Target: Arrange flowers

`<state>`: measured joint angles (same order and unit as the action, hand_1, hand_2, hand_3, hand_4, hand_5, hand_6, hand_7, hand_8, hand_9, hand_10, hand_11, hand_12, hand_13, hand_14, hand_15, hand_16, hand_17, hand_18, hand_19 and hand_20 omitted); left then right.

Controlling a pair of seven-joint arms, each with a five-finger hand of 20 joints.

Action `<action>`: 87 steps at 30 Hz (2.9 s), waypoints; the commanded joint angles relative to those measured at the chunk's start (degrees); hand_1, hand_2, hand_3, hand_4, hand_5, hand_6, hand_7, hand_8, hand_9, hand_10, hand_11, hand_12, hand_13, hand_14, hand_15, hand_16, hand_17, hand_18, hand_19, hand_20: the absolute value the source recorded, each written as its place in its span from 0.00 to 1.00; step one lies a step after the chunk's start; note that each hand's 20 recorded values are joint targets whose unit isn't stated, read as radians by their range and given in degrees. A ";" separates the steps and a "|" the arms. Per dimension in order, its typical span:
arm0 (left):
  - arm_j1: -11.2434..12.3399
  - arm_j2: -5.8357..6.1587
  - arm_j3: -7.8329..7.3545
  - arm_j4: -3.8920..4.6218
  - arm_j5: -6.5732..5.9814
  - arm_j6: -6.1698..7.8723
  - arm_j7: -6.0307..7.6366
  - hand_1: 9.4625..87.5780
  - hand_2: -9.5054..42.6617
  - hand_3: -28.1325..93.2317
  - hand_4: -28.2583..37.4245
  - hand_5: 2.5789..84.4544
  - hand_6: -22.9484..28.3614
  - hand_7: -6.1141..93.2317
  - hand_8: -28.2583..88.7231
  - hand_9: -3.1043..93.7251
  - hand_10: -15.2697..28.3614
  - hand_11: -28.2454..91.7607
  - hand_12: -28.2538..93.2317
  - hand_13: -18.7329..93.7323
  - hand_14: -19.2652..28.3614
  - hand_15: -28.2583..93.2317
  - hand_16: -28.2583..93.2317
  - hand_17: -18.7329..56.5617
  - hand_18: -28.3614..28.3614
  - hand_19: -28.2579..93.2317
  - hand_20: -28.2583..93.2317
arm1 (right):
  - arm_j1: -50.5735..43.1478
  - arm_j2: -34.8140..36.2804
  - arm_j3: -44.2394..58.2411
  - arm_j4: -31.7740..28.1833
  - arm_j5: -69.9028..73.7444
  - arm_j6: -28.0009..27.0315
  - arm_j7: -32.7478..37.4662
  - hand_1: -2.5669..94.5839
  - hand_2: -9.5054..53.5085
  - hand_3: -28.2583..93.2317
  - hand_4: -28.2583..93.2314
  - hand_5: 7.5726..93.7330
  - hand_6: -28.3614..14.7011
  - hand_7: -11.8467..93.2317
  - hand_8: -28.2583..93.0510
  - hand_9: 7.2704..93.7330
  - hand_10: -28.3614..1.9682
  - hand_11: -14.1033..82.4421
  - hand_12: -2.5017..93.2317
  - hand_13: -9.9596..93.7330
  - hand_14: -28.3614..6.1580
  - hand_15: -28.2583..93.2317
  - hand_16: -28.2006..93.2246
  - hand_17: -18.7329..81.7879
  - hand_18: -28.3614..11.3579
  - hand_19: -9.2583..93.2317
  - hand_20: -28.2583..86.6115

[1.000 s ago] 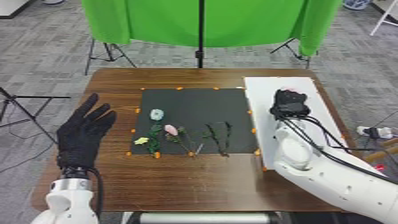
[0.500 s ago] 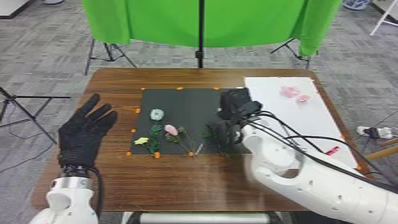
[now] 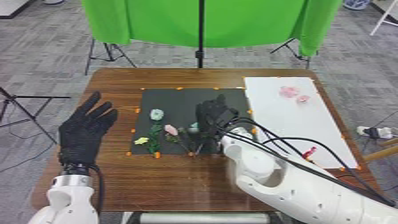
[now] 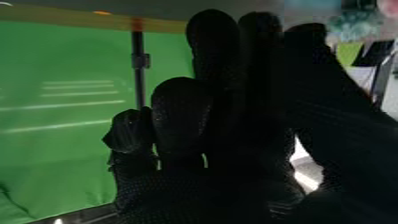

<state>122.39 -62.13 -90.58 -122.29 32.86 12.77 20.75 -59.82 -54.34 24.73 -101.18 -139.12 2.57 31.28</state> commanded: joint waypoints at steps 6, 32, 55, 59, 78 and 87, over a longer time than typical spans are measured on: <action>1.53 -0.83 -0.10 -0.51 0.27 0.43 -1.13 0.19 0.32 0.90 0.06 0.44 0.63 0.21 0.15 0.42 0.82 0.47 0.33 0.41 0.98 0.70 0.16 0.16 0.97 0.71 0.41 | -0.73 2.63 1.86 -3.67 -0.36 2.05 2.02 0.41 0.00 0.84 0.00 0.72 0.76 0.25 0.13 0.79 0.57 0.53 0.22 0.68 0.48 0.95 0.38 0.39 0.17 1.00 0.80; 1.15 -0.68 0.94 -0.35 0.18 0.52 -1.24 0.19 0.33 0.90 0.06 0.44 0.63 0.21 0.15 0.42 0.82 0.47 0.33 0.41 0.98 0.70 0.16 0.16 0.97 0.71 0.42 | 8.51 10.25 10.69 20.23 18.78 -7.91 18.86 0.35 0.00 0.89 0.00 0.48 0.69 0.26 0.13 0.51 0.33 0.32 0.16 0.48 0.31 0.82 0.27 0.32 0.15 0.94 0.78; 2.06 -1.67 0.03 -0.56 1.01 -0.21 -2.60 0.19 0.33 0.90 0.07 0.44 0.64 0.21 0.15 0.42 0.82 0.47 0.33 0.41 0.98 0.70 0.16 0.16 0.97 0.71 0.42 | 4.62 9.89 6.46 22.02 13.41 9.00 21.45 0.70 0.00 0.73 0.00 0.96 0.70 0.27 0.26 1.00 0.77 0.34 0.32 0.92 0.79 0.74 0.43 0.61 0.21 1.00 0.74; 2.31 -1.75 -0.25 -0.66 1.27 -0.44 -2.99 0.19 0.33 0.90 0.07 0.45 0.64 0.21 0.15 0.42 0.82 0.47 0.33 0.41 0.99 0.70 0.16 0.16 0.97 0.71 0.42 | 4.94 11.05 7.27 17.08 12.84 13.46 19.48 0.68 0.00 0.77 0.00 0.97 0.69 0.27 0.26 1.00 0.75 0.36 0.31 0.92 0.78 0.74 0.43 0.62 0.20 1.00 0.74; 0.71 -1.09 0.17 -0.50 1.33 -0.71 -2.77 0.19 0.33 0.90 0.07 0.45 0.64 0.21 0.15 0.42 0.82 0.47 0.33 0.41 0.98 0.70 0.16 0.16 0.97 0.71 0.42 | -1.64 -4.27 6.38 4.83 9.18 3.04 7.17 0.60 0.00 0.83 0.00 0.91 0.70 0.28 0.25 0.99 0.72 0.34 0.42 0.80 0.63 0.86 0.42 0.53 0.18 1.00 0.76; 1.46 -1.32 -0.28 -0.62 1.33 -0.34 -2.94 0.20 0.33 0.90 0.07 0.45 0.64 0.21 0.15 0.42 0.82 0.47 0.33 0.41 0.99 0.70 0.16 0.16 0.97 0.71 0.42 | -2.27 -3.48 5.84 3.36 5.38 0.05 8.56 0.55 0.00 0.83 0.00 0.87 0.69 0.26 0.24 0.93 0.69 0.42 0.39 0.77 0.57 0.89 0.40 0.50 0.16 1.00 0.76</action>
<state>123.12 -63.18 -90.76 -122.91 33.93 12.70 18.41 -61.85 -59.43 30.37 -96.43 -129.29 4.11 38.32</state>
